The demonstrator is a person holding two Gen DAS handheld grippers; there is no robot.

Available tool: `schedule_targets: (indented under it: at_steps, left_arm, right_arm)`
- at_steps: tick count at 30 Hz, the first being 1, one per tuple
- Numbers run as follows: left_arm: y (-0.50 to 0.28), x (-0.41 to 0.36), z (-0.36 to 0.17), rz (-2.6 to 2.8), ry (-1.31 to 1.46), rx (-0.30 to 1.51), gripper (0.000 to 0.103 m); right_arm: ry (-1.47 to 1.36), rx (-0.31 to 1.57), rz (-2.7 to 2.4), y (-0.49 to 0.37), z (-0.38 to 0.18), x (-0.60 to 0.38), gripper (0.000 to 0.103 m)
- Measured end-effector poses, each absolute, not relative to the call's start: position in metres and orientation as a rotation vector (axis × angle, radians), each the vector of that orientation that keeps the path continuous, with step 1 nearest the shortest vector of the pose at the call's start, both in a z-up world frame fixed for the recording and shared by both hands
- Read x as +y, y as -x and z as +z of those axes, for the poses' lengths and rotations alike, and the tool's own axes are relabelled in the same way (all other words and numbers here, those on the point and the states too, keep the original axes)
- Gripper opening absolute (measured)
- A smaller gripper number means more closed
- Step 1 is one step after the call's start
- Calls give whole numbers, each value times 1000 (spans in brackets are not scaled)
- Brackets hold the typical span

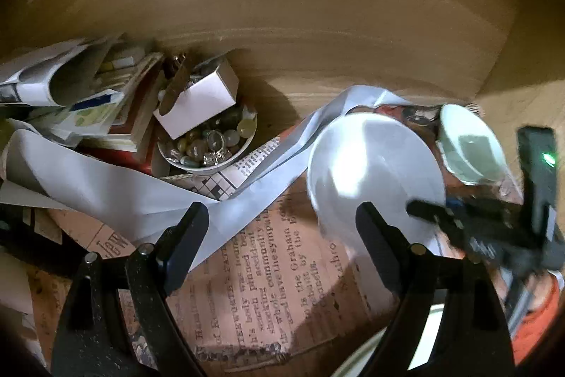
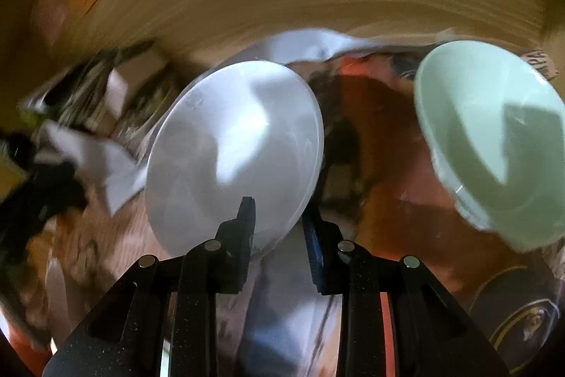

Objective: Organize plates and bowls

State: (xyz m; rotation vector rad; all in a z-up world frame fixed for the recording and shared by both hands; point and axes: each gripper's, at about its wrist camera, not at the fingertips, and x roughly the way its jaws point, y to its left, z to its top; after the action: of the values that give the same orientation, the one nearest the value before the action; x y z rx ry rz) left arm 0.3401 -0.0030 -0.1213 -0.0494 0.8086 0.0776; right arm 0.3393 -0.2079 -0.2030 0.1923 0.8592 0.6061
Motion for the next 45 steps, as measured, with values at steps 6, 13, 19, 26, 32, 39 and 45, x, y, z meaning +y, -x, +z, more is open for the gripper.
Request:
schedule_targets:
  at_steps: [6,13,19,26,32,39,45]
  left_arm:
    - [-357,-4,-139,80,30,885,74]
    - [-371,-9,-149,71,-7,926,47]
    - [-377,-15,-152,17,-6,944,26]
    - [-381,-31,-155,0,-60,955,11]
    - [-371,-31,-149,-13,-56,961,11]
    - [-337,-28,-125,-25,-39,875,11]
    - [-300,-26,-107,-49,-11,815,11]
  right_arm:
    - [-155,873,657,-327,-207,-207,26]
    - [-149,824,599,-328,-205,-206,28]
    - [-174,784,577,-326,-204,-200,28]
    - [-178,780,589,-323,-206,-199,20]
    - [-147,756,562,-319,-206,-197,20]
    - [-157,704,591,-301,-192,-201,20]
    - [-168,638,598,-274,-175,-207,20]
